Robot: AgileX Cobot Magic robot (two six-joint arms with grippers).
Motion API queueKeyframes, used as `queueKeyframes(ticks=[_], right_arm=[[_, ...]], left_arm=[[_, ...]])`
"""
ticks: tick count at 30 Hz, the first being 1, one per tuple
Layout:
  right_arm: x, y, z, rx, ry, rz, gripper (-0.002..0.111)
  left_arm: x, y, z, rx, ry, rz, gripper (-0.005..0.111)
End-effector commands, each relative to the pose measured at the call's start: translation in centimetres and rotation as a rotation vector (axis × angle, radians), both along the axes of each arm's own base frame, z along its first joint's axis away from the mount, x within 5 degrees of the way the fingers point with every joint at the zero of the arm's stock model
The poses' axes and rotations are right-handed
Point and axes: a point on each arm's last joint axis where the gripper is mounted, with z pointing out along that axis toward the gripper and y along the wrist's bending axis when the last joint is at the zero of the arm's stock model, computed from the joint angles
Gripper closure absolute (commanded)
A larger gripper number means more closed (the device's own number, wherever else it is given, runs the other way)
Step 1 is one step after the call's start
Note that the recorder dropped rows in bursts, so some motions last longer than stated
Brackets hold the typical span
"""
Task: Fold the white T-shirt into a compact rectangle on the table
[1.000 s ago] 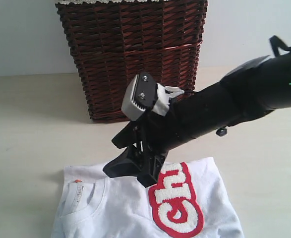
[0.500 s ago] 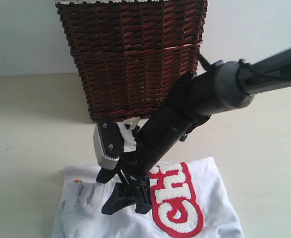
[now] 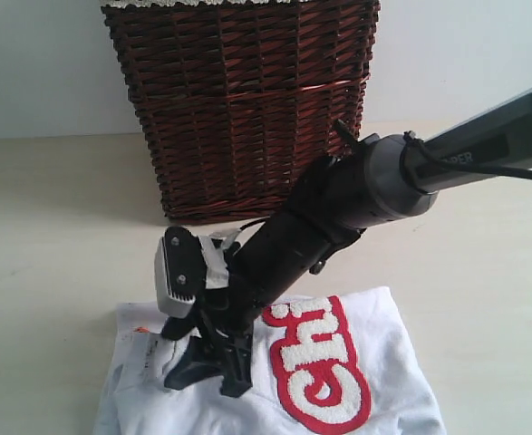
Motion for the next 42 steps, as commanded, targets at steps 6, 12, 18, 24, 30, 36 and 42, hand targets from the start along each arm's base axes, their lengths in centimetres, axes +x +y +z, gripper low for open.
queueKeyframes(ticks=[6, 12, 18, 24, 30, 36, 42], right_arm=[[0.0, 2.4, 0.1, 0.115, -0.062, -0.027, 0.043], [-1.3, 1.4, -1.3, -0.087, -0.052, 0.118, 0.05], [-0.9, 1.8, -1.2, -0.059, -0.046, 0.025, 0.103], [0.8, 3.3, 1.3, 0.108, 0.0, -0.251, 0.108], [2.0, 3.7, 1.2, 0.14, 0.01, -0.401, 0.106], [2.1, 3.4, -0.1, 0.072, -0.02, -0.393, 0.063], [2.5, 3.2, 1.3, 0.091, -0.049, -0.418, 0.045]], left_arm=[[0.0, 0.0, 0.0, -0.003, -0.007, 0.007, 0.013], [0.0, 0.0, 0.0, -0.003, -0.007, 0.007, 0.013], [0.0, 0.0, 0.0, -0.003, -0.007, 0.007, 0.013], [0.0, 0.0, 0.0, -0.002, -0.007, 0.006, 0.013], [0.0, 0.0, 0.0, -0.002, -0.007, 0.006, 0.013], [0.0, 0.0, 0.0, -0.002, -0.007, 0.006, 0.013], [0.0, 0.0, 0.0, -0.002, -0.007, 0.006, 0.013]])
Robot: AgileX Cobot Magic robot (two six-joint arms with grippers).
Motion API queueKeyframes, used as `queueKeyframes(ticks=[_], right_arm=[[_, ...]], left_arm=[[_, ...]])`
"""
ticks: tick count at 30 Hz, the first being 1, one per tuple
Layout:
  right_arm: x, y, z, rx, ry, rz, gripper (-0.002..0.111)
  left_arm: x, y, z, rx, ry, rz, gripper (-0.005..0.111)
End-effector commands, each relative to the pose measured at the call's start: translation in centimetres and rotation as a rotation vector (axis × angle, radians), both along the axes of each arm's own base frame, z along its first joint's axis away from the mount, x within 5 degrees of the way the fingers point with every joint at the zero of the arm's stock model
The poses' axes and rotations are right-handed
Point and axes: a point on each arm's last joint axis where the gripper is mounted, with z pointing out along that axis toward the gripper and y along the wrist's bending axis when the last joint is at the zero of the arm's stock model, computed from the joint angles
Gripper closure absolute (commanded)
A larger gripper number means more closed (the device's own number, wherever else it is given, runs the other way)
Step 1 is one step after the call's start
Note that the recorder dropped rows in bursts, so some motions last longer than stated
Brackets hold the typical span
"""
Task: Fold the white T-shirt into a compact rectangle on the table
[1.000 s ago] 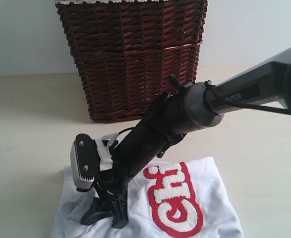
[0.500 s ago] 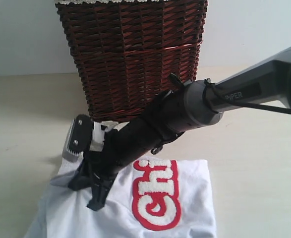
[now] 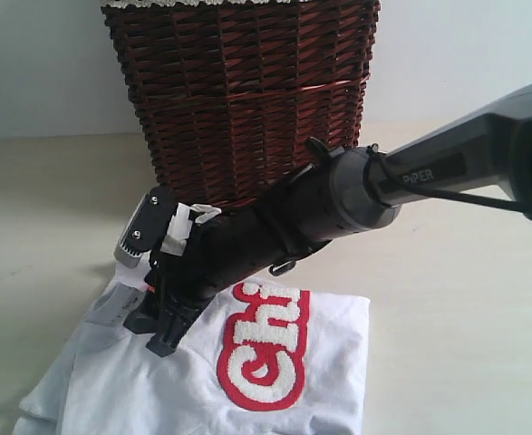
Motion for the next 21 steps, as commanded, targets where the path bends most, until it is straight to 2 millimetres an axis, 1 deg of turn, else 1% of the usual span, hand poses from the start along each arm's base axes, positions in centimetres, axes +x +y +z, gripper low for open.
queueKeyframes(ticks=[1, 7, 10, 11, 12, 13, 14, 16, 18, 20, 21], right_arm=[[0.3, -0.1, 2.5, 0.026, -0.033, -0.02, 0.045], [0.0, -1.0, 8.7, 0.074, -0.109, -0.046, 0.045], [0.5, -2.1, 10.4, 0.089, -0.096, -0.105, 0.046], [0.7, -2.5, 10.5, 0.088, -0.079, -0.13, 0.047], [1.1, -3.0, 10.4, 0.08, -0.057, -0.161, 0.049], [1.4, -4.0, 9.6, 0.027, 0.019, -0.182, 0.057], [1.3, -4.5, 8.7, -0.02, 0.061, -0.174, 0.064], [0.5, -5.5, 6.4, -0.114, 0.192, -0.135, 0.079], [-0.8, -6.4, 4.5, -0.217, 0.27, -0.048, 0.095], [-1.8, -7.4, 3.0, -0.292, 0.297, -0.005, 0.107], [-2.4, -8.3, 1.6, -0.354, 0.289, 0.007, 0.108]], left_arm=[[0.0, 0.0, 0.0, -0.002, -0.007, 0.006, 0.013], [0.0, 0.0, 0.0, -0.002, -0.007, 0.006, 0.013], [0.0, 0.0, 0.0, -0.002, -0.007, 0.006, 0.013], [0.0, 0.0, 0.0, -0.002, -0.007, 0.006, 0.013], [0.0, 0.0, 0.0, -0.002, -0.007, 0.006, 0.013], [0.0, 0.0, 0.0, -0.002, -0.007, 0.006, 0.013], [0.0, 0.0, 0.0, -0.002, -0.007, 0.006, 0.013], [0.0, 0.0, 0.0, -0.002, -0.007, 0.006, 0.013], [0.0, 0.0, 0.0, -0.002, -0.007, 0.006, 0.013], [0.0, 0.0, 0.0, -0.002, -0.007, 0.006, 0.013], [0.0, 0.0, 0.0, -0.002, -0.007, 0.006, 0.013]])
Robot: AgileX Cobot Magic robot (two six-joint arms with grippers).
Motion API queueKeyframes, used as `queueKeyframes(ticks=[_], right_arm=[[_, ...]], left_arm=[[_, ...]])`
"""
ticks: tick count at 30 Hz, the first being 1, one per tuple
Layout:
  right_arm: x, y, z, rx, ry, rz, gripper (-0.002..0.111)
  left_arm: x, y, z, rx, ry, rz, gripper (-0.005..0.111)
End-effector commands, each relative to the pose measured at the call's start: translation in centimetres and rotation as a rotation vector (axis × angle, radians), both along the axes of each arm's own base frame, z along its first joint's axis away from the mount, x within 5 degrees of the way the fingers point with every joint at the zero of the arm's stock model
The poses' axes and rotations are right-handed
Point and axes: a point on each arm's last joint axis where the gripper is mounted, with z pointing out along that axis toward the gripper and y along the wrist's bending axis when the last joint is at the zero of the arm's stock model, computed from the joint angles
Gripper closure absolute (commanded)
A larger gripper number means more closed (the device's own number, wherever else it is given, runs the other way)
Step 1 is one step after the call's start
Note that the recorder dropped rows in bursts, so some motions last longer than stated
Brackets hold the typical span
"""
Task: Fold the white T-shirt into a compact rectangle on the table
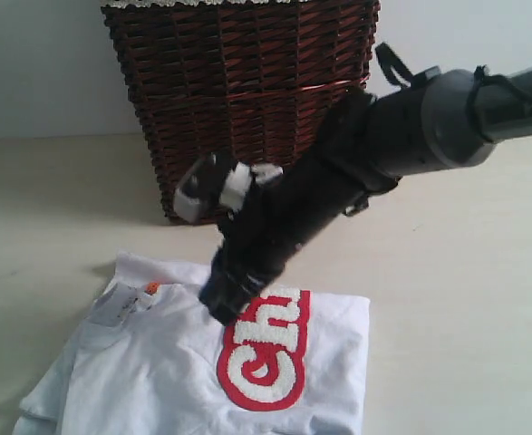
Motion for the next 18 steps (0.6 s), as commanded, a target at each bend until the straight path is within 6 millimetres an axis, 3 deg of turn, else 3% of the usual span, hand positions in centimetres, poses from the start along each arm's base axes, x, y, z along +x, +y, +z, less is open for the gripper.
queueKeyframes(ticks=[1, 4, 8, 14, 18], right_arm=[[-2.3, -3.1, -4.2, -0.207, 0.058, 0.097, 0.108], [-2.4, -6.1, -7.1, -0.328, -0.021, 0.085, 0.108], [-1.9, -10.2, -7.7, -0.424, 0.019, 0.056, 0.108], [-0.4, -12.2, -4.6, -0.384, -0.079, 0.002, 0.108], [0.5, -12.2, -0.1, -0.295, -0.242, -0.118, 0.103]], left_arm=[[0.0, 0.0, 0.0, -0.002, -0.007, 0.006, 0.013], [0.0, 0.0, 0.0, -0.002, -0.007, 0.006, 0.013], [0.0, 0.0, 0.0, -0.002, -0.007, 0.006, 0.013], [0.0, 0.0, 0.0, -0.002, -0.007, 0.006, 0.013], [0.0, 0.0, 0.0, -0.002, -0.007, 0.006, 0.013]])
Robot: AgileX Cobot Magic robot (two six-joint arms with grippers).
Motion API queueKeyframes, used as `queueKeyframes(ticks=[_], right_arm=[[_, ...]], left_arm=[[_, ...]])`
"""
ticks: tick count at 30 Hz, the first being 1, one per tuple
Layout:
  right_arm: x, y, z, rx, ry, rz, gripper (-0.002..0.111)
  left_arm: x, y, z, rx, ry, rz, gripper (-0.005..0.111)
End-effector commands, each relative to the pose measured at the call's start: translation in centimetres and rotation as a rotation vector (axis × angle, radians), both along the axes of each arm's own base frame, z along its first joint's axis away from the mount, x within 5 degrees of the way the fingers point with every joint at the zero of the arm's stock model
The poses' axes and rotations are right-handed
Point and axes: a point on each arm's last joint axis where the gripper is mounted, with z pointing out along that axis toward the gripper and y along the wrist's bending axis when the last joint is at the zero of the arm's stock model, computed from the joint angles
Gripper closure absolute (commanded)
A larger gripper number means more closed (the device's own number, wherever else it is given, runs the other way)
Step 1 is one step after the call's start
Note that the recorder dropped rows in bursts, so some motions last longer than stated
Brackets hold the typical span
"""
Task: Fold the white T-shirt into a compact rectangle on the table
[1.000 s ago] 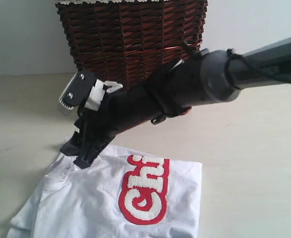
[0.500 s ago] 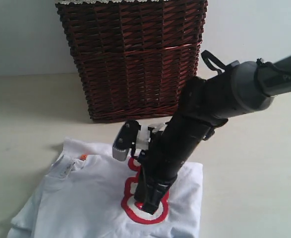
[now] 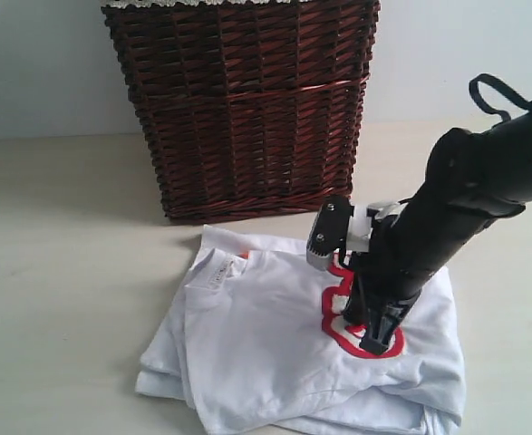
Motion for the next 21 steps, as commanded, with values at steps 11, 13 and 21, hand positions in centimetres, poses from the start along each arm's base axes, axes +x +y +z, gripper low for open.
queueKeyframes(ticks=[11, 13, 21], right_arm=[[-5.3, -8.8, 23.5, 0.661, -0.995, -0.857, 0.098], [-6.7, -13.7, 25.3, 0.747, -1.172, -1.162, 0.098], [-15.9, -16.8, 20.8, 0.692, -1.096, -1.249, 0.098]], left_arm=[[0.0, 0.0, 0.0, -0.002, -0.007, 0.006, 0.013], [0.0, 0.0, 0.0, -0.002, -0.007, 0.006, 0.013], [0.0, 0.0, 0.0, -0.002, -0.007, 0.006, 0.013]])
